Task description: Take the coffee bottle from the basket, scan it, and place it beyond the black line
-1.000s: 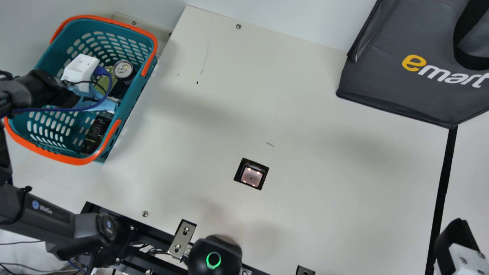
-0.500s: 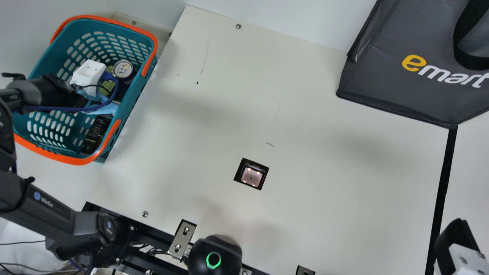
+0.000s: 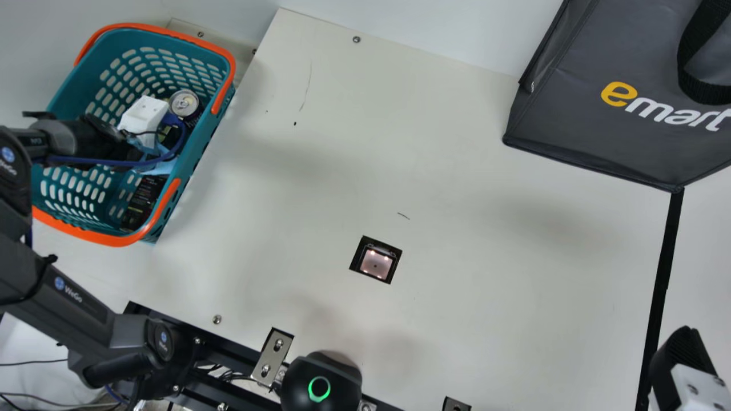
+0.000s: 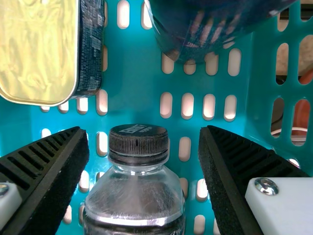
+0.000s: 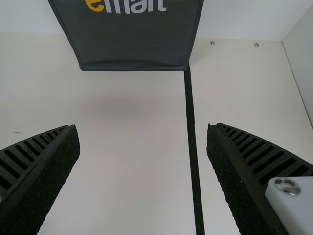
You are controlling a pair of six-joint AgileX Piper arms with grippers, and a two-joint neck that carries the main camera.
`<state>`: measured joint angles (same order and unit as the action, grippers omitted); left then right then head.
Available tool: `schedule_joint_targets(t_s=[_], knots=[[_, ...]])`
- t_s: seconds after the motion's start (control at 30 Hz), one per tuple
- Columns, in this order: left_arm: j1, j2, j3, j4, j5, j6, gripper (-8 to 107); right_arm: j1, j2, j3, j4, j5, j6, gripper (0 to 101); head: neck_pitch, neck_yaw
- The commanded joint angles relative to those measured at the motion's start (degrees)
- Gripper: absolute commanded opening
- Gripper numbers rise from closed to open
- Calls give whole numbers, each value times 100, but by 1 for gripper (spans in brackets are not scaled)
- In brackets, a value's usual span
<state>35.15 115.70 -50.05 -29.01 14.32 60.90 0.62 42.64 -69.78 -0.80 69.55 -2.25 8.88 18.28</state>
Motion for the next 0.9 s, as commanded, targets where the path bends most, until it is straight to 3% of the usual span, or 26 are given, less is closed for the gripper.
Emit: schedule_joint_targets(t_s=[0.0, 0.27, 0.67, 0.87], knots=[[-8, 35, -7, 7, -25, -14, 90, 0, 0, 0, 0, 0, 0, 91, -96, 14], [-13, 191, -85, 88, -122, -82, 90, 0, 0, 0, 0, 6, 0, 91, -96, 14], [-6, 307, -159, 166, -95, -240, 10, 0, 0, 0, 0, 0, 0, 91, -96, 14], [-20, 171, -231, 212, 22, -360, 10, 0, 0, 0, 0, 0, 0, 91, -96, 14]])
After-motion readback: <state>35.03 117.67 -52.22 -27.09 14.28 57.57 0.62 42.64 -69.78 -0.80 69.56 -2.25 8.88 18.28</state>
